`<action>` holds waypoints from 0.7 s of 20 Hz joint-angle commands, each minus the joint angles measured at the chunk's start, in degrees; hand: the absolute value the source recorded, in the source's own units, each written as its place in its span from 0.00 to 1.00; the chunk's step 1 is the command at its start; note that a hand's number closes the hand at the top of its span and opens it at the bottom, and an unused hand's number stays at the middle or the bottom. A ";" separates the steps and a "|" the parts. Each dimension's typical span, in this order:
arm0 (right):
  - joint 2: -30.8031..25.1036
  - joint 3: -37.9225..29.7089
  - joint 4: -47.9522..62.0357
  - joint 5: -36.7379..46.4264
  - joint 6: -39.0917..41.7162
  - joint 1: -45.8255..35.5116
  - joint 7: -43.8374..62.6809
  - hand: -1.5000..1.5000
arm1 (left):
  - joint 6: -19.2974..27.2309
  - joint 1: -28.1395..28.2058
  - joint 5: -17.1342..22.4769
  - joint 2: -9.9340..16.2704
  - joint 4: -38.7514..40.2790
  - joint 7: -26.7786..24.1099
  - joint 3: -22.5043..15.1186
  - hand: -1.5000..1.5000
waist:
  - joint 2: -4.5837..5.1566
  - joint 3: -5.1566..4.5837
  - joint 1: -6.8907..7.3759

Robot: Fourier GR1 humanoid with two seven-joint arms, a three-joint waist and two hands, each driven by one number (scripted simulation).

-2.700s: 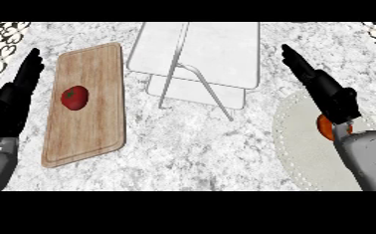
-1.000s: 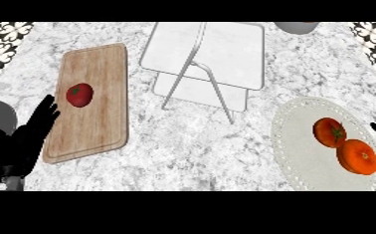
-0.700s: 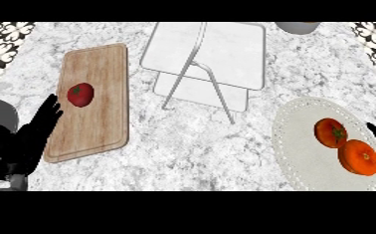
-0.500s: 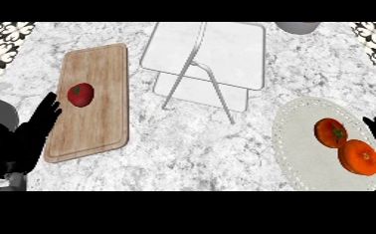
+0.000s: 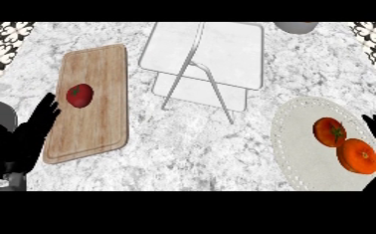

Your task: Pick the squash from the placemat and place it in the tiered shelf

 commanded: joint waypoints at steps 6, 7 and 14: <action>5.83 -2.63 14.12 7.84 -4.85 -4.27 -10.91 0.00 | -2.04 -0.69 -3.02 -2.28 2.33 -1.85 2.34 0.50 | 0.03 0.00 0.00; 6.77 -3.11 11.32 8.75 -4.42 -1.81 -10.34 0.00 | -1.42 -0.48 -3.05 -2.47 -1.64 2.38 2.41 0.50 | -0.03 0.00 -0.09; 9.37 -5.96 17.13 12.46 -4.83 -3.22 -15.45 0.00 | -2.80 1.63 -4.14 -4.07 -5.38 3.73 4.12 0.50 | -0.04 0.00 -0.05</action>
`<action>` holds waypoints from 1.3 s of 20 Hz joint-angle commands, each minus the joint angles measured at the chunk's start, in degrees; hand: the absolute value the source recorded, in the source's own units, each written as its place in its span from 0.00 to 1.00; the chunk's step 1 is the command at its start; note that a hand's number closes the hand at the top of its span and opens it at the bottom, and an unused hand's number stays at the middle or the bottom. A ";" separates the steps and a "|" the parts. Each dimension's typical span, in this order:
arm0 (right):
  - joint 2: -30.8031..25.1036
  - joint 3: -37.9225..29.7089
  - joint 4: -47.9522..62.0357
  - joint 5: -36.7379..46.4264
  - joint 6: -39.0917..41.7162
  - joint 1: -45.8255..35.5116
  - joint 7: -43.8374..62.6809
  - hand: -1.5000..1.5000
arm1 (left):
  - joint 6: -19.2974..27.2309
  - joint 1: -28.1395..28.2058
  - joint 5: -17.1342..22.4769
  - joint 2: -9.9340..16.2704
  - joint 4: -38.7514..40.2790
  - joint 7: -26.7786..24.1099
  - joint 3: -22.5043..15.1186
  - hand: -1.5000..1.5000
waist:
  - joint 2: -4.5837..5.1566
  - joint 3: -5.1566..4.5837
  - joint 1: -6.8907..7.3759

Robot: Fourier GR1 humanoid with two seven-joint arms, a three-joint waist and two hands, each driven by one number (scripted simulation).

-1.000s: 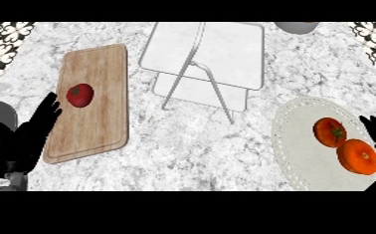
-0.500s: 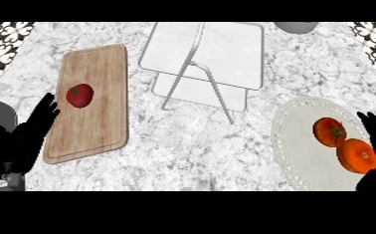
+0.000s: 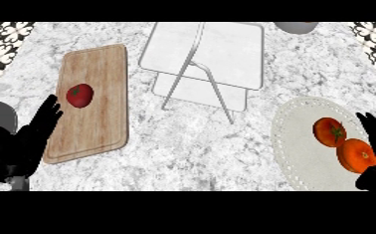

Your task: Pick the squash from the placemat and place it in the tiered shelf

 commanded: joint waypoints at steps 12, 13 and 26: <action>4.52 -2.04 13.22 7.68 -2.70 -5.68 -9.95 1.00 | -2.73 -2.85 -2.92 -2.82 5.05 -2.90 3.50 0.50 | 0.11 0.00 0.05; 3.87 -3.51 5.37 6.94 0.01 -1.86 -8.02 1.00 | -2.23 1.99 -4.14 -3.50 -2.34 -0.21 2.04 0.50 | -0.04 -0.01 -0.05; 13.08 3.74 -13.09 10.83 -0.70 -3.35 -3.75 1.00 | -4.22 -0.68 -4.05 -2.93 1.88 -0.74 3.92 0.50 | -0.18 -0.19 0.17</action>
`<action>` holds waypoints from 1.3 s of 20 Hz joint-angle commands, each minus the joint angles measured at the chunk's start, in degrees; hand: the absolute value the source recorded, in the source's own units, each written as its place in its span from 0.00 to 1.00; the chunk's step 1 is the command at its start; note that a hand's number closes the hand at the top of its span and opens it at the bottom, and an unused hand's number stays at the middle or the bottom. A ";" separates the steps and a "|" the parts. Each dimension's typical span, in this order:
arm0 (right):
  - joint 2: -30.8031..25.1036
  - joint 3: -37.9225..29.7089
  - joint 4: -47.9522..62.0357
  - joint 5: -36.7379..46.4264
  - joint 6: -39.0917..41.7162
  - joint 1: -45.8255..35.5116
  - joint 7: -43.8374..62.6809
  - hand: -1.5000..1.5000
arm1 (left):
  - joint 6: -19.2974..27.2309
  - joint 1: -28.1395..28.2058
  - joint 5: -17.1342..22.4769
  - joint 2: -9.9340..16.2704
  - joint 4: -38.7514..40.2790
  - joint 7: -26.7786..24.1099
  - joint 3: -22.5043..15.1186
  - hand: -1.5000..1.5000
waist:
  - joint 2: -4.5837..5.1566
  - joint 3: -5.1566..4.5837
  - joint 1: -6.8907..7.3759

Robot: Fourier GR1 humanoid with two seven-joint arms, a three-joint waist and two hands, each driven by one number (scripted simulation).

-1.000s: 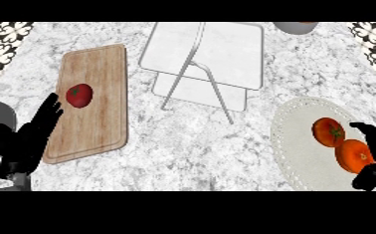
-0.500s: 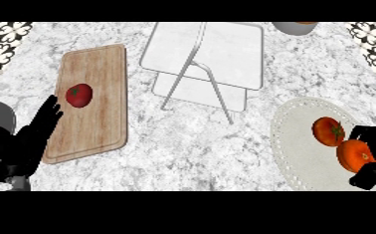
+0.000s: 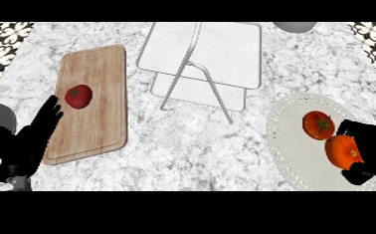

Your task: Pick the squash from the placemat and place it in the tiered shelf

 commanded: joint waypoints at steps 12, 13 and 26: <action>28.49 42.57 -22.55 2.94 5.14 -19.26 39.30 1.00 | -0.69 -3.33 -0.09 0.85 1.99 0.73 0.28 0.50 | -0.42 -0.42 1.89; 28.54 45.67 -25.11 1.15 3.72 -17.41 43.29 1.00 | -1.05 -2.78 -0.12 1.03 1.63 0.56 0.17 0.50 | -0.58 -0.40 1.68; 28.66 43.37 -37.98 -5.91 1.50 -43.05 68.62 1.00 | -0.23 -1.34 -1.34 -0.19 1.99 -1.02 -0.13 0.50 | -0.72 -0.53 0.93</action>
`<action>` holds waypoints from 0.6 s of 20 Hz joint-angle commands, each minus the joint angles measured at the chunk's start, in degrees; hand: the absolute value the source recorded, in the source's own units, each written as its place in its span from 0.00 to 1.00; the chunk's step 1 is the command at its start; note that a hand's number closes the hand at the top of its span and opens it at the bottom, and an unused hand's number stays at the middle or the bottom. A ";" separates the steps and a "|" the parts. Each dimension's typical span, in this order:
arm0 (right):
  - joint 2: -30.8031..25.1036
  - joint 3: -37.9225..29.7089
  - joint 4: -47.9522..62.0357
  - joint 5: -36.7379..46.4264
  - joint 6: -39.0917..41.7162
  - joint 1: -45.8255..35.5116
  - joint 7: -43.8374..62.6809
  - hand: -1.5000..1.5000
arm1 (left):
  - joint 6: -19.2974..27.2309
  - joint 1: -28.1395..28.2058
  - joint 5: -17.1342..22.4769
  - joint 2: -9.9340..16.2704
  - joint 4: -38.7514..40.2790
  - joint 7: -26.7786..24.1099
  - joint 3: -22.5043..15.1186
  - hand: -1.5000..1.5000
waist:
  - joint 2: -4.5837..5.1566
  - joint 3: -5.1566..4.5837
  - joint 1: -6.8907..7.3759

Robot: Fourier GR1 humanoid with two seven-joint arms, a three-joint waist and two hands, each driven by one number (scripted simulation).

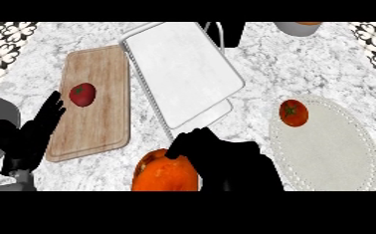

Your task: Pick the squash from the placemat and place it in the tiered shelf

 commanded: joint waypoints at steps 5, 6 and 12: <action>0.94 -7.22 -0.26 -0.91 4.16 -16.19 16.66 1.00 | -0.98 0.22 0.82 0.84 0.82 0.39 1.14 0.50 | -0.34 -0.09 -0.68; 0.94 -7.92 -0.67 -1.50 4.80 -17.00 17.03 1.00 | -0.64 0.07 0.23 1.04 0.23 0.52 0.90 0.50 | -0.60 -0.11 -0.91; 0.94 -15.93 6.16 -1.42 12.93 -24.17 14.76 1.00 | 0.15 1.59 -0.14 -0.62 -0.54 0.26 0.13 0.50 | -0.52 -0.06 -1.23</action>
